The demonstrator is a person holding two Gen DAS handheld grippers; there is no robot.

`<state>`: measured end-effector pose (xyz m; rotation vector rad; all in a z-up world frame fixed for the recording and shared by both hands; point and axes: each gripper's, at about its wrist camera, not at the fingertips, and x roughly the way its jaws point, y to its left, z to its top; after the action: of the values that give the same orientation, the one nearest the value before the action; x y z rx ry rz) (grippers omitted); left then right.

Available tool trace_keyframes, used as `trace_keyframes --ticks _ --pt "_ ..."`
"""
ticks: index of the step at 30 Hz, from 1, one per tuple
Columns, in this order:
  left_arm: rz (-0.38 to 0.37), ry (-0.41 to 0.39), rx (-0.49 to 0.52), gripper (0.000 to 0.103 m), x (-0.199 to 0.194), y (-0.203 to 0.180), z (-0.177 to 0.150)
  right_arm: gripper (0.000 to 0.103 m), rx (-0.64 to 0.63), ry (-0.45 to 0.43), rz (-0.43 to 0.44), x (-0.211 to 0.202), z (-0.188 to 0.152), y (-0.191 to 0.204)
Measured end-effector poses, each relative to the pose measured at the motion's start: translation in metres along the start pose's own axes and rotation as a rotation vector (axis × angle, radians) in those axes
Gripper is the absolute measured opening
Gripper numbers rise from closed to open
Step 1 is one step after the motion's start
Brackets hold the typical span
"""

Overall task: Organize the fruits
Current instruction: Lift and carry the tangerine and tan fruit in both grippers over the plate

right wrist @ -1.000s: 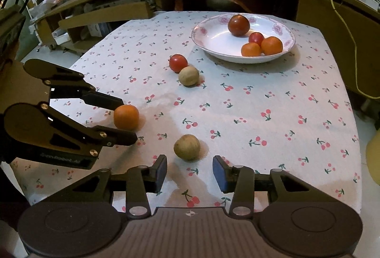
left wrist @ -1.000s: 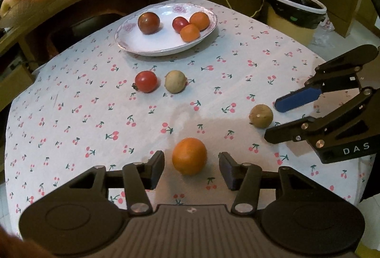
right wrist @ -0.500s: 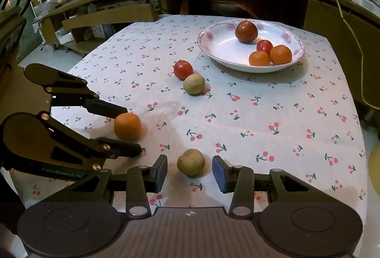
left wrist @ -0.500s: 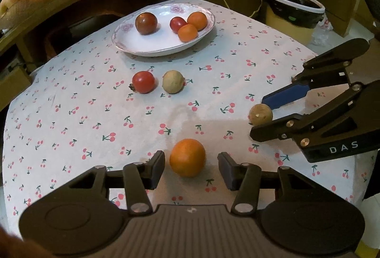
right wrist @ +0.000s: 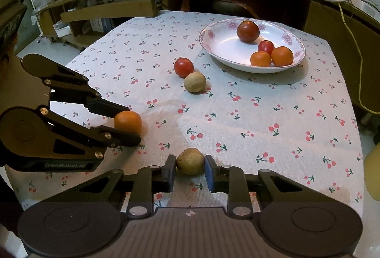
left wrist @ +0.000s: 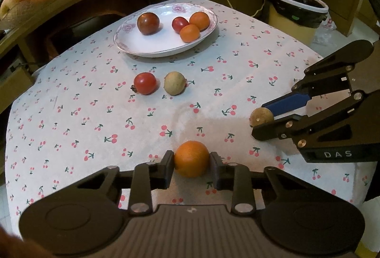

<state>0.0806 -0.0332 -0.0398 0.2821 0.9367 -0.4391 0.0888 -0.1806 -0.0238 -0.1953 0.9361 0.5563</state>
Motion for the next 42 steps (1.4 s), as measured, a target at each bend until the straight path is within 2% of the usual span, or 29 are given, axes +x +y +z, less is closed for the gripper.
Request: trace_keyframes --ticks 25,42 --pt "-0.012 0.006 0.008 0.037 0.000 -0.002 0.000 0.027 -0.004 0.011 -0.001 0.002 0.003 0.001" --pt "-0.005 -0.042 -0.022 0.036 -0.002 -0.001 0.023 0.026 0.026 -0.036 0.001 -0.005 0.016 -0.002"
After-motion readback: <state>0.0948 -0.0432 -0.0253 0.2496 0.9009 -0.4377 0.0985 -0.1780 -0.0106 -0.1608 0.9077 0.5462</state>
